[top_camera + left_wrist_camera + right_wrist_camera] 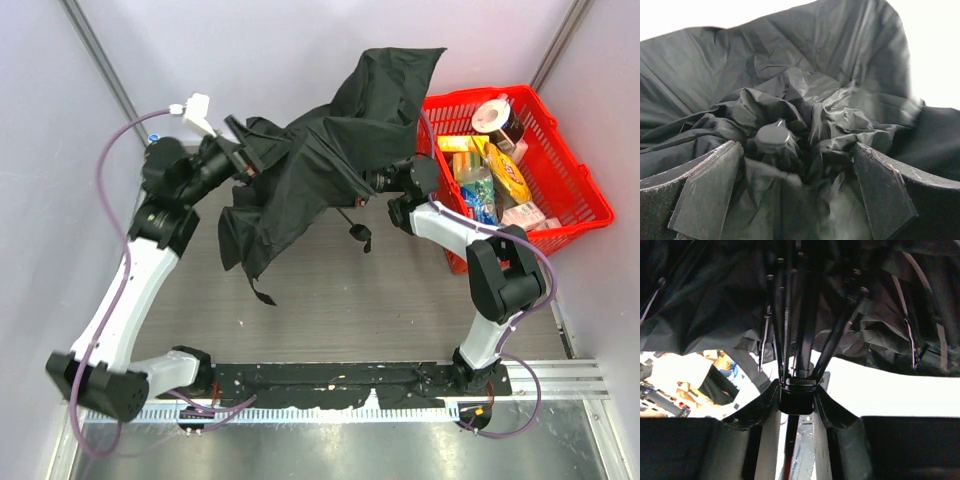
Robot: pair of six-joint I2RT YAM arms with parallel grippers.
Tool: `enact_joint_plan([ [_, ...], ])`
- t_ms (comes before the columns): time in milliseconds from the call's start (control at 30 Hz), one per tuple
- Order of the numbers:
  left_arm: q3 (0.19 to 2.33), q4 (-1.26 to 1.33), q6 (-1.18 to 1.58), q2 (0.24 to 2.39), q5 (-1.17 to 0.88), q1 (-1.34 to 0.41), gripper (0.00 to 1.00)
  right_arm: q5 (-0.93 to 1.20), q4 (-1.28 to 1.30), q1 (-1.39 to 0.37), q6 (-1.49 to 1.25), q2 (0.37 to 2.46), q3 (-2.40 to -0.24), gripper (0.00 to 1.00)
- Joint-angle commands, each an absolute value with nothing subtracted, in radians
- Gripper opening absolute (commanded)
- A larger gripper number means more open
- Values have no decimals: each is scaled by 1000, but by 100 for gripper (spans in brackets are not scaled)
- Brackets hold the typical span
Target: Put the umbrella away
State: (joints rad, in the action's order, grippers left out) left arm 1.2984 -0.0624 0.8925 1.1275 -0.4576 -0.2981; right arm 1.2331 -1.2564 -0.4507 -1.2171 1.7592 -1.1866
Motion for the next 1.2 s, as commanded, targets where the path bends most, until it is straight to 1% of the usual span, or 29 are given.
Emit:
enact_joint_plan([
  [0, 1325, 77, 916, 1200, -554, -348, 100, 1216, -1669, -479, -1221, 1686, -1247, 1],
  [100, 1350, 55, 910, 1239, -516, -397, 100, 1218, -1669, -502, -1223, 1687, -1253, 1],
  [267, 1365, 107, 928, 1290, -511, -422, 99, 1218, -1670, -519, -1224, 1689, -1255, 1],
  [300, 1371, 104, 919, 1289, -505, -422, 93, 1219, -1671, -520, -1224, 1689, -1255, 1],
  [333, 1373, 100, 908, 1284, -496, -422, 84, 1220, -1671, -519, -1223, 1686, -1252, 1],
  [367, 1373, 95, 897, 1275, -483, -422, 72, 1220, -1671, -518, -1224, 1686, -1250, 1],
  [400, 1370, 95, 887, 1267, -470, -422, 59, 1218, -1666, -518, -1226, 1684, -1247, 1],
  [467, 1368, 97, 871, 1255, -451, -422, 25, 1207, -1642, -520, -1224, 1689, -1246, 1],
  [500, 1370, 91, 862, 1250, -440, -422, 12, 1201, -1617, -519, -1218, 1692, -1244, 1],
  [567, 1362, 86, 850, 1235, -419, -422, 0, 1143, -1576, -505, -1183, 1689, -1212, 1],
  [600, 1352, 83, 842, 1223, -399, -423, 0, 1097, -1531, -497, -1158, 1672, -1175, 5],
  [633, 1336, 89, 836, 1210, -382, -423, 0, 1063, -1391, -497, -1056, 1637, -1154, 20],
  [667, 1315, 100, 830, 1191, -361, -422, 0, 990, -1291, -499, -981, 1617, -1117, 28],
  [700, 1299, 98, 822, 1169, -313, -422, 0, 947, -1094, -502, -860, 1562, -1091, 43],
  [733, 1286, 97, 813, 1148, -287, -422, 0, 836, -1004, -503, -788, 1539, -1053, 50],
  [767, 1281, 83, 796, 1126, -249, -422, 0, 756, -835, -511, -673, 1485, -1042, 58],
  [833, 1290, 17, 758, 1092, -160, -422, 0, 660, -682, -517, -567, 1422, -1008, 64],
  [900, 1308, -52, 726, 1068, -83, -422, 0, 618, -672, -518, -537, 1364, -933, 68],
  [1000, 1342, -126, 713, 1052, -34, -420, 0, 577, -603, -523, -460, 1292, -856, 70],
  [1067, 1347, -147, 715, 1052, -15, -420, 0, 548, -546, -531, -405, 1244, -845, 70],
  [1167, 1345, -158, 722, 1054, -9, -414, 0, 526, -543, -531, -434, 1192, -833, 72],
])
